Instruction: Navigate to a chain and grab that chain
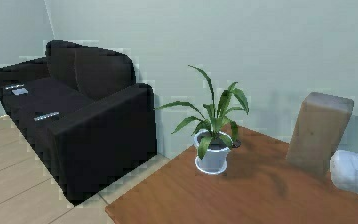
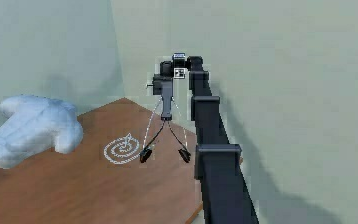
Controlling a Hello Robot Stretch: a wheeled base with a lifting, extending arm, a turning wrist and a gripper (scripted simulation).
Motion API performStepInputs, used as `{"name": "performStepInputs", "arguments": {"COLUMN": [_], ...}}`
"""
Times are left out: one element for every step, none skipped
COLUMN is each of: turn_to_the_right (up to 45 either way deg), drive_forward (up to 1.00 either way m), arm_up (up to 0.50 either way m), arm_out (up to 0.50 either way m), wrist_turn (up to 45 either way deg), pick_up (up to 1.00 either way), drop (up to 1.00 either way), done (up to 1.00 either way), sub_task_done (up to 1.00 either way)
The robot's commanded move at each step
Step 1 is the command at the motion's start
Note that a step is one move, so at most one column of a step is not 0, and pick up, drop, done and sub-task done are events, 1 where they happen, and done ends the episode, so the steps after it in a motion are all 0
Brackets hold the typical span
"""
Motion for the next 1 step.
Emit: {"name": "performStepInputs", "arguments": {"turn_to_the_right": [0.0], "drive_forward": [0.0], "arm_up": [0.0], "arm_out": [0.0], "wrist_turn": [45.0], "pick_up": [0.0], "drop": [0.0], "done": [0.0], "sub_task_done": [0.0]}}
